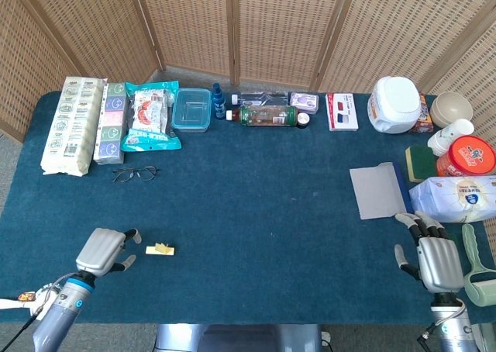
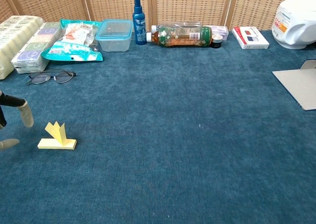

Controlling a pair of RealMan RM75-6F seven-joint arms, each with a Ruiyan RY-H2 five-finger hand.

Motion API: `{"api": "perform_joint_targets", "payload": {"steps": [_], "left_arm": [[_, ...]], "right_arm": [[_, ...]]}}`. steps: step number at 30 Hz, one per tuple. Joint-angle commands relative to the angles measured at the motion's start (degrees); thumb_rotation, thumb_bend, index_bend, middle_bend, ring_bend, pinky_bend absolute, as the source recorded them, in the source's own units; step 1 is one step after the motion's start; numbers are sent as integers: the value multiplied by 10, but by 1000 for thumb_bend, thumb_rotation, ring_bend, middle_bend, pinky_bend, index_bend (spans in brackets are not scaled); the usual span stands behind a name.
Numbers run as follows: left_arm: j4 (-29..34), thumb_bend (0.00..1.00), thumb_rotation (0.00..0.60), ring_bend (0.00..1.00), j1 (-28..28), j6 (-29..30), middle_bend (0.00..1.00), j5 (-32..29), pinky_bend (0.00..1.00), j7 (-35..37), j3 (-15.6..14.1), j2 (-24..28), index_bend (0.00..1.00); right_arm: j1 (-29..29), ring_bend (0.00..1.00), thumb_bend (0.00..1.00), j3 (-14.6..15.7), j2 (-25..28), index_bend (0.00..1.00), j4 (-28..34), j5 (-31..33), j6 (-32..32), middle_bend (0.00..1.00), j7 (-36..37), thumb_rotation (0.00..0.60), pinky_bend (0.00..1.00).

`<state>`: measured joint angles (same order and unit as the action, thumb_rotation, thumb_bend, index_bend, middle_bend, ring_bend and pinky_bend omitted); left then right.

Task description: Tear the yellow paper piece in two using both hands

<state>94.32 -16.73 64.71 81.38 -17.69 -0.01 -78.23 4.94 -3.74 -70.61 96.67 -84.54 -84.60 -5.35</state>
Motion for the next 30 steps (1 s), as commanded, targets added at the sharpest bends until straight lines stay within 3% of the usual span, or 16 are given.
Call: {"api": "perform_joint_targets", "payload": {"steps": [1,30], "left_arm": [[-5,281,600,1000,-4,-6,1000,-6,1000,-4,0,-7,427],[-43,281,600,1000,-33,-30,1000,-57,1000,-28,3,-55,450]], "right_arm": [[0,138,472,0,0,225,0,0,0,275,0,600,193],[1,135,473,-4,0,230,0,8,6,276,-7,600,193]]}}
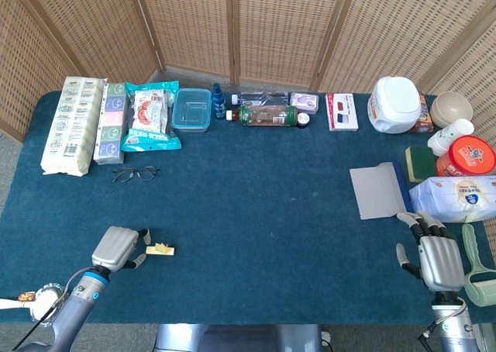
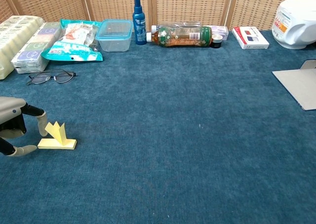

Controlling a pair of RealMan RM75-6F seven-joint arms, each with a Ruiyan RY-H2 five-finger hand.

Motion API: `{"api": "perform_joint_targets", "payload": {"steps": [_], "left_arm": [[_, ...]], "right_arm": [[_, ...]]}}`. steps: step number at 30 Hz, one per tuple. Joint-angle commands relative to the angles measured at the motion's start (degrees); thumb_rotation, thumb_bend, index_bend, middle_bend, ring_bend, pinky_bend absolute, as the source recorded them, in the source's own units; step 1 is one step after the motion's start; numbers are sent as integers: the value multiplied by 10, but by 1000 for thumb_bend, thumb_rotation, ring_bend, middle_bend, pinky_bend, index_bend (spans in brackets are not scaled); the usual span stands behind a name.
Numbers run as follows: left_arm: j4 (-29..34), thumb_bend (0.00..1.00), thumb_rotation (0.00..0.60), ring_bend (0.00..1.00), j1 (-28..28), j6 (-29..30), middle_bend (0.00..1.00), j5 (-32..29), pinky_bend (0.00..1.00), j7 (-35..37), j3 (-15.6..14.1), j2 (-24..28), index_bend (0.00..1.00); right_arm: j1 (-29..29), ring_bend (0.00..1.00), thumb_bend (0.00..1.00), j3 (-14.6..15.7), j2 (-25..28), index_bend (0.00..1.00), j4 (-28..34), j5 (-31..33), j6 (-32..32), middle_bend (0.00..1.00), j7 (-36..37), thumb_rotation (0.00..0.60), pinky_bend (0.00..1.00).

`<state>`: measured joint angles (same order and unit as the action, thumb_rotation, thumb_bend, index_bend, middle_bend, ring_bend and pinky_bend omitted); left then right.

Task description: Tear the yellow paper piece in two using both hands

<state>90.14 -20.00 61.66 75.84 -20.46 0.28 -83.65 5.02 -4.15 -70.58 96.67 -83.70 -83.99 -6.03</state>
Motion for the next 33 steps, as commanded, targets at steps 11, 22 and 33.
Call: {"api": "perform_joint_targets", "payload": {"steps": [11,22,33], "left_arm": [[0,281,600,1000,-8,-3,1000,-12,1000,-5,-1,-7,450],[6,281,600,1000,-14,-3,1000,-22,1000,-17,0,-12,450],[7,281,600,1000,-23,-6,1000,-38,1000,-44,-1,-18,450]], "right_arm": [[-3,134,473,0,1,230,-1,1,-2,276,4,600,193],[-6,133,472,1,3,230,-4,1,-4,275,9,600,193],[-9,132,472,1,4,230,-7,2,-6,276,14,600,193]]}}
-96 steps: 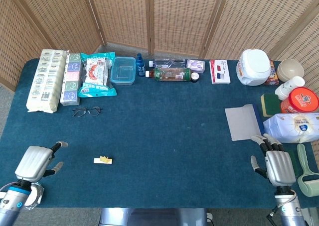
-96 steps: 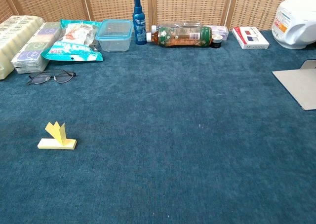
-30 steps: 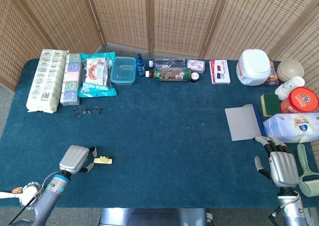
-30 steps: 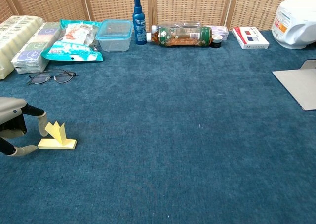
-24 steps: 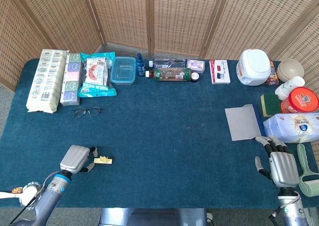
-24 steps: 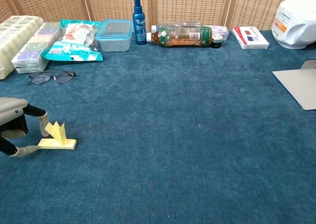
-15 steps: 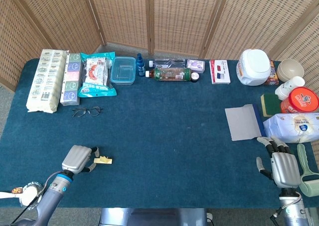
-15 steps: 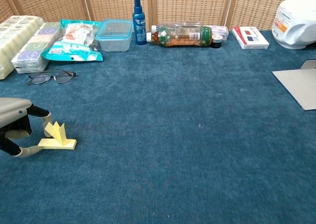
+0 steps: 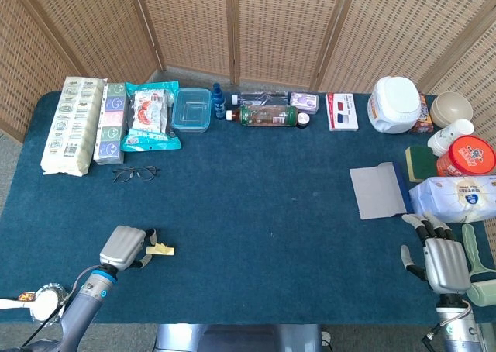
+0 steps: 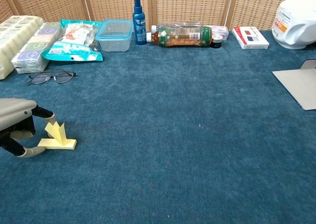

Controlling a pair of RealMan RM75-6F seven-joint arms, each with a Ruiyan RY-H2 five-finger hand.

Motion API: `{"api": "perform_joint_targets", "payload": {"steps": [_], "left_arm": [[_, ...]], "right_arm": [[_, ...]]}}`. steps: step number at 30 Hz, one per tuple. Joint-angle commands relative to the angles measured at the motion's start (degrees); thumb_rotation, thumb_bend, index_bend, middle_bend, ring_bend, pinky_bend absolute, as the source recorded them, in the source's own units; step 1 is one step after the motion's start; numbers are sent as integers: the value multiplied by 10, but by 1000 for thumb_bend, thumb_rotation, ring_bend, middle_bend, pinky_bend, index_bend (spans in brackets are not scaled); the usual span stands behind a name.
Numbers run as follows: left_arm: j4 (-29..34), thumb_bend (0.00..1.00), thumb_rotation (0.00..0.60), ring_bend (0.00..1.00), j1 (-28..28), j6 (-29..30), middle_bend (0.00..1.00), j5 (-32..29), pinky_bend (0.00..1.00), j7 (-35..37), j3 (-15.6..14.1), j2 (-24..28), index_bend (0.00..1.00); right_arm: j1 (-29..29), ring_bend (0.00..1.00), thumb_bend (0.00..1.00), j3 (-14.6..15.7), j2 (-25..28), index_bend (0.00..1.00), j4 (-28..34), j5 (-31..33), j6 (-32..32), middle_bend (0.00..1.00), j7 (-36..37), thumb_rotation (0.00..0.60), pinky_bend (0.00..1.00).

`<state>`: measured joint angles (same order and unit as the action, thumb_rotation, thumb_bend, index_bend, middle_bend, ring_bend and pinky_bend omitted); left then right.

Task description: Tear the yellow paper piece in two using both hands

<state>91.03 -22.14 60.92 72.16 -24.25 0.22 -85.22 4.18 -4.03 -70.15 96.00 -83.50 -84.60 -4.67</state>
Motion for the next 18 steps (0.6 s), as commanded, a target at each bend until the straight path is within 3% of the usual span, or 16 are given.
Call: {"api": "perform_joint_targets", "payload": {"steps": [1,10,18], "left_arm": [[-3,281,600,1000,-2,1,1000,-3,1000,-7,-1,-2,450],[-2,285,600,1000,-4,1,1000,-10,1000,-7,-2,-4,489],[9,319,600,1000,-4,9,1000,-2,1000,14,1,7,626]], "right_arm": [[0,132,472,0,0,230,0,0,0,276,0,600,193],[-2,130,472,0,1,230,0,-2,-3,275,2,600,193],[-2,127,472,-1,1,230,0,-5,-5,276,6,600,193]]}}
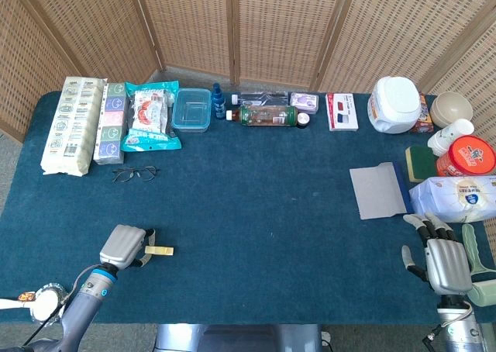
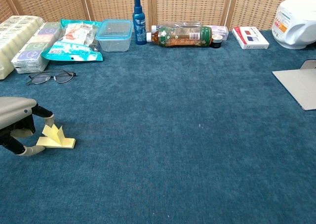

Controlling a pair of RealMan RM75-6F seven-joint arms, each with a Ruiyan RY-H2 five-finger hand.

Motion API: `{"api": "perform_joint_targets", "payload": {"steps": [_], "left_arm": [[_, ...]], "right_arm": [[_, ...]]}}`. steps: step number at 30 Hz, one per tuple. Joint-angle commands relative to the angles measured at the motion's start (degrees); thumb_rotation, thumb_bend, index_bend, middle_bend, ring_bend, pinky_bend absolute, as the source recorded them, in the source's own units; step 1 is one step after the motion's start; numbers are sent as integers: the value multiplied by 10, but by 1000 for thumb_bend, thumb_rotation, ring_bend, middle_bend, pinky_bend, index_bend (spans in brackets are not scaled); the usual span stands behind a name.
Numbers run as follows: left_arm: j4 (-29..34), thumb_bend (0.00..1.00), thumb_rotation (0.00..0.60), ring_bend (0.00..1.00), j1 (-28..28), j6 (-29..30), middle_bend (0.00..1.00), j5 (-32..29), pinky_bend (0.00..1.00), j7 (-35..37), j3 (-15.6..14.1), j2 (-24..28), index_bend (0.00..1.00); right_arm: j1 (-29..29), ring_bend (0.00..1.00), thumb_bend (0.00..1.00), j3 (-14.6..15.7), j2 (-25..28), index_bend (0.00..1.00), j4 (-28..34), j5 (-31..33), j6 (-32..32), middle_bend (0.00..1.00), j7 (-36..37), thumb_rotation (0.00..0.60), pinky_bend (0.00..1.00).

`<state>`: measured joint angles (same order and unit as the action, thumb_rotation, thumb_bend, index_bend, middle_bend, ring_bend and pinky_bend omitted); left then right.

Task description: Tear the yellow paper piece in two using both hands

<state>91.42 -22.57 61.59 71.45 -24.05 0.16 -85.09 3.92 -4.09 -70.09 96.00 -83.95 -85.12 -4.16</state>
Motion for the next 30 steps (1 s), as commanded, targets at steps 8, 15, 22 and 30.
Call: {"api": "perform_joint_targets", "payload": {"steps": [8,15,22,30], "left_arm": [[15,332,600,1000,-10,-12,1000,23,1000,60,3,51,656],[39,336,600,1000,-46,-50,1000,47,1000,120,27,134,665],[52,338,600,1000,-98,-104,1000,75,1000,153,48,190,670],[25,343,600,1000,-189,-183,1000,118,1000,212,78,189,670]], "right_arm": [[4,127,472,1,1,230,2,-4,6,276,8,600,193],[23,127,472,0,-4,229,11,-19,32,276,43,600,193],[52,126,472,-4,-20,224,13,-36,60,276,86,600,193],[112,138,472,-21,-58,214,8,-49,120,275,213,600,202]]}}
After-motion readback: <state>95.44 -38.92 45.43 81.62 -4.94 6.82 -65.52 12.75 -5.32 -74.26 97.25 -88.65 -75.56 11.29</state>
